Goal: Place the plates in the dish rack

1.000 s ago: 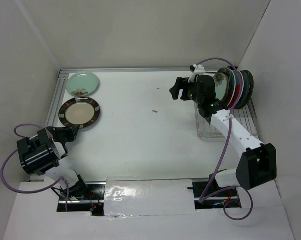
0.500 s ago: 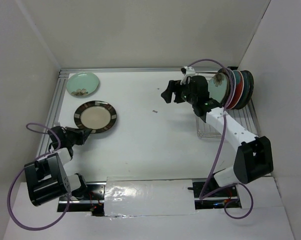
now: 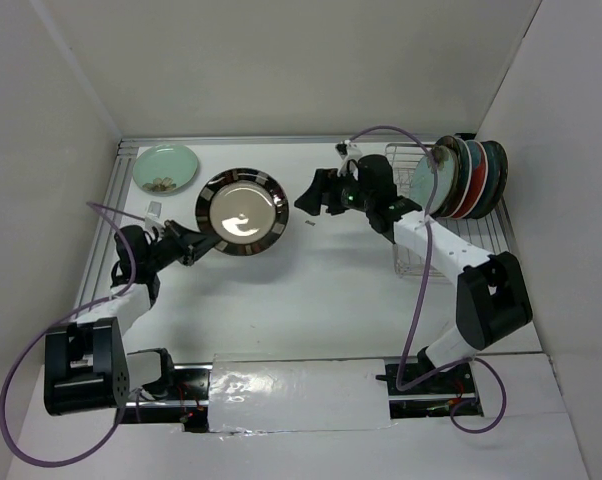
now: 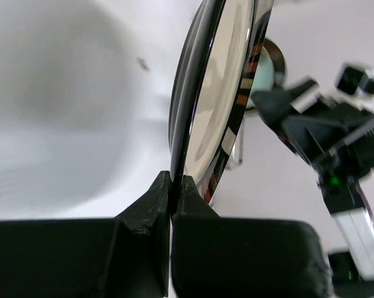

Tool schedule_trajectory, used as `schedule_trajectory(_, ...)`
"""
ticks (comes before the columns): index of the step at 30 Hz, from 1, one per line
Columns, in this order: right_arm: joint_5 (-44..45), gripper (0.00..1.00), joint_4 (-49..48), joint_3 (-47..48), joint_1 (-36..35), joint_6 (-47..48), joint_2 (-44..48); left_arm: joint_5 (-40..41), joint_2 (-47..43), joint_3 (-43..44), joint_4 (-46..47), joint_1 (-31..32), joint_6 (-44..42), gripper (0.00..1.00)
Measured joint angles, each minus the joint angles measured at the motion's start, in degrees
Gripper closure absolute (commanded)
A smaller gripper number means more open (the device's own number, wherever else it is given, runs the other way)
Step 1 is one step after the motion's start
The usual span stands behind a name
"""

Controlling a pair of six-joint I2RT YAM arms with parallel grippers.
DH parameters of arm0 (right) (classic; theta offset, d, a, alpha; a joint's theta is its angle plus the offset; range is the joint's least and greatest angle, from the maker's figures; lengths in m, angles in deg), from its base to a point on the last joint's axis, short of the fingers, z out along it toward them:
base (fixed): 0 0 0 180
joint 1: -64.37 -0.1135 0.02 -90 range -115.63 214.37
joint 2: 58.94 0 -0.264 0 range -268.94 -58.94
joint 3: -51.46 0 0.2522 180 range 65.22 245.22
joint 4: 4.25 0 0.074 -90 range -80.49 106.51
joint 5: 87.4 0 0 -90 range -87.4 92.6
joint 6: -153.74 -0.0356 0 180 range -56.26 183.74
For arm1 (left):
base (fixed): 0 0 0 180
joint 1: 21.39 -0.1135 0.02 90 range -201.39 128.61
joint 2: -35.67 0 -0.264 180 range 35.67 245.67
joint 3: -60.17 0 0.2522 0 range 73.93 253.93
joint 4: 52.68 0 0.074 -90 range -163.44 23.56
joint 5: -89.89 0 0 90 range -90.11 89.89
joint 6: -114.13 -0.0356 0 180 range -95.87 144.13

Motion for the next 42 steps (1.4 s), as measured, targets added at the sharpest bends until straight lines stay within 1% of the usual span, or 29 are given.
schedule_trajectory(6, -2.4, 0.14, -3.0, 0.0, -1.9, -2.5, -0.1, -6.7, 0.9, 2.1, 9.4, 5.9, 1.5, 1.0)
schedule_trajectory(9, -3.3, 0.2, -4.0, 0.0, -2.4, -3.6, -0.1, -9.5, 1.9, 2.2, 11.8, 8.5, 1.9, 1.0)
schedule_trajectory(12, -4.0, 0.49, -4.8, -0.1, -2.7, -3.9, -0.1, -11.3, 3.0, 2.8, 12.4, 10.4, 2.2, 1.0)
schedule_trajectory(13, -4.0, 0.72, -4.9, -0.2, -2.6, -4.3, -0.1, -11.3, 3.1, 2.8, 12.4, 10.6, 2.3, 1.0)
schedule_trajectory(14, -4.3, 0.86, -5.2, -0.2, -2.6, -4.2, -0.1, -11.3, 3.3, 2.9, 12.5, 10.7, 2.3, 1.0)
schedule_trajectory(15, -4.5, 0.92, -5.4, -0.2, -2.8, -4.7, -0.1, -11.1, 3.3, 3.1, 12.2, 10.8, 2.0, 1.0)
schedule_trajectory(16, -5.9, 0.99, -6.0, -0.3, -2.6, -7.1, 0.1, -11.3, 3.5, 3.1, 11.3, 10.4, 1.7, 0.97)
schedule_trajectory(17, -6.4, 1.0, -6.4, -0.3, -2.4, -8.1, 0.3, -11.7, 3.7, 3.2, 11.2, 10.2, 1.4, 0.91)
schedule_trajectory(18, -6.7, 1.0, -6.3, -0.3, -2.3, -8.4, 0.7, -12.2, 3.7, 3.5, 11.1, 10.2, 1.2, 0.75)
schedule_trajectory(20, -6.5, 1.0, -6.2, -0.3, -2.3, -8.2, 1.4, -12.4, 3.7, 4.6, 10.2, 10.3, 0.3, 0.56)
schedule_trajectory(21, -5.8, 1.0, -5.9, -0.3, -2.6, -7.6, 1.8, -12.2, 3.7, 5.5, 9.0, 10.4, -0.3, 0.37)
schedule_trajectory(23, -4.2, 1.0, -4.4, -0.3, -2.9, -5.1, 2.6, -12.0, 3.7, 7.5, 6.3, 10.8, -2.1, 0.2)
schedule_trajectory(25, -1.9, 1.0, -1.8, -0.3, -2.9, -3.0, 3.4, -11.3, 3.7, 9.7, 2.5, 11.1, -4.3, 0.0)
schedule_trajectory(29, 4.5, 1.0, 7.1, 1.7, -2.1, 4.6, 6.1, -7.1, 3.1, 14.0, -9.6, 10.0, -10.6, 0.0)
schedule_trajectory(33, 18.7, 1.0, 15.3, 4.6, 1.0, 14.3, 9.5, -0.1, 1.8, 18.6, -22.9, 7.3, -18.3, 0.0)
schedule_trajectory(37, 33.2, 1.0, 16.2, 7.2, 4.8, 23.4, 12.4, 7.1, 1.7, 20.9, -33.3, 5.0, -24.5, 0.0)
schedule_trajectory(40, 41.2, 1.0, 14.1, 8.3, 8.2, 29.7, 13.7, 11.7, 1.8, 20.9, -39.4, 3.7, -27.6, 0.0)
schedule_trajectory(42, 45.0, 1.0, 12.6, 8.8, 10.5, 33.0, 13.8, 13.7, 1.8, 20.9, -41.6, 3.3, -28.9, 0.0)
